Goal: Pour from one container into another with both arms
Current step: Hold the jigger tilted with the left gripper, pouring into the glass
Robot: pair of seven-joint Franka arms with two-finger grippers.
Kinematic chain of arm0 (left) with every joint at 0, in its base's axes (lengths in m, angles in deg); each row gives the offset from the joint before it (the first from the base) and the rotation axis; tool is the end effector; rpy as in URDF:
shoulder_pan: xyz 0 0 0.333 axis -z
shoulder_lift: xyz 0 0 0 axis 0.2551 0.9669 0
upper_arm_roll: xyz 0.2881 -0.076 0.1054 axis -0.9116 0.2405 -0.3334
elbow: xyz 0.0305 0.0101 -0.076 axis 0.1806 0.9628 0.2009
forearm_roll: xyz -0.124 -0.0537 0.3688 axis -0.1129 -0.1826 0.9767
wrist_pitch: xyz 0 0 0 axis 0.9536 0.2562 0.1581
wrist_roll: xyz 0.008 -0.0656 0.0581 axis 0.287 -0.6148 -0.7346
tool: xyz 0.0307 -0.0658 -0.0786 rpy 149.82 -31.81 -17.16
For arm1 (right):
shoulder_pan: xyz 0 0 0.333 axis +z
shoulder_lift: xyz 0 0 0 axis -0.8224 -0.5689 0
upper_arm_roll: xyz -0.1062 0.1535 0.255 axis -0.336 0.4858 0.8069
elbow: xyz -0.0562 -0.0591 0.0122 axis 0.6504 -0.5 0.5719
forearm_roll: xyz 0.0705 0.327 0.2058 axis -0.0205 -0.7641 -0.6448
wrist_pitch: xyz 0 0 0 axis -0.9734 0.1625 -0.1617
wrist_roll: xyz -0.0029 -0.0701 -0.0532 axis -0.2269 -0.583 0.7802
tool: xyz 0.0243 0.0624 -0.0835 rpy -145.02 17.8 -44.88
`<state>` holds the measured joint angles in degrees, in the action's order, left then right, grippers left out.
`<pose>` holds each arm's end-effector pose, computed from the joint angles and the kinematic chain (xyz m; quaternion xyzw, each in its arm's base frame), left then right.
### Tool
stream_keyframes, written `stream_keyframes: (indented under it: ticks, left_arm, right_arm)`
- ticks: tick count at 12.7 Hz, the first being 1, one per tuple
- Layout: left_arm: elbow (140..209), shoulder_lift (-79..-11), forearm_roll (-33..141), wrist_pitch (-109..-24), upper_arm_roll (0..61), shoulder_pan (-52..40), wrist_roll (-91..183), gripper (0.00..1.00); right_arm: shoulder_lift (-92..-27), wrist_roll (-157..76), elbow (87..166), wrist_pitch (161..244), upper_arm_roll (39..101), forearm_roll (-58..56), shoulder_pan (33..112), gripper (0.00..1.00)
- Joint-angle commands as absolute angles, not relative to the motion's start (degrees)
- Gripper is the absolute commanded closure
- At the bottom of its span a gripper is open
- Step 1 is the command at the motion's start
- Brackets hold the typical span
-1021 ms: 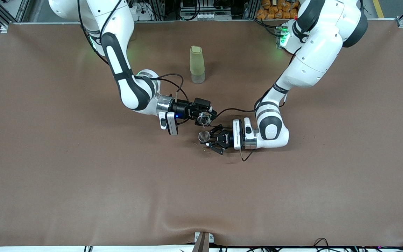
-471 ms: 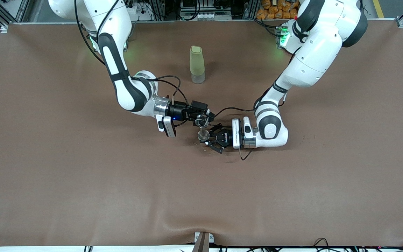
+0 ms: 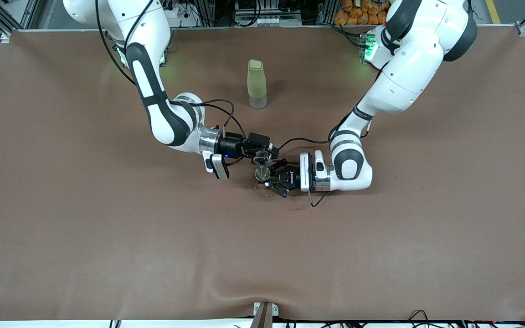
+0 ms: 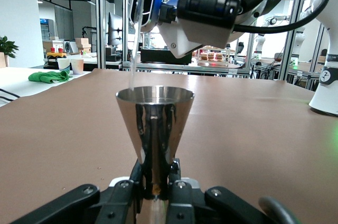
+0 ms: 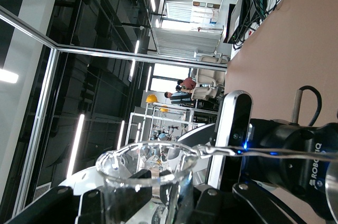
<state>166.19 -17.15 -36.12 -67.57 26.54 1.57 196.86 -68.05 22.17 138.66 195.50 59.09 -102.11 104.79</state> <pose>0.5703 -0.3733 0.1133 0.5347 -0.5227 0.4490 0.4891 0.5097 0.4074 0.2478 -0.6725 0.0254 -0.1478 0.7247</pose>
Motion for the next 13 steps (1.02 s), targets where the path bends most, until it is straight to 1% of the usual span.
stream_keyframes:
  ticks: [1, 7, 13]
  left_arm:
    - [167.5, -19.1, -36.3, -67.7, 26.5, 1.4, 196.4, 1.00]
    - [167.3, -19.1, -36.3, -67.7, 26.5, 1.1, 196.4, 1.00]
    - [167.4, -19.1, -36.3, -67.7, 26.5, 1.0, 196.4, 1.00]
  right_arm:
    - [-67.1, 20.8, 139.2, 195.2, 59.7, -100.7, 104.0, 1.00]
    - [-67.1, 13.2, 139.3, 192.4, 59.7, -100.6, 103.8, 1.00]
    - [-67.1, 8.9, 139.2, 192.3, 59.7, -100.6, 103.5, 1.00]
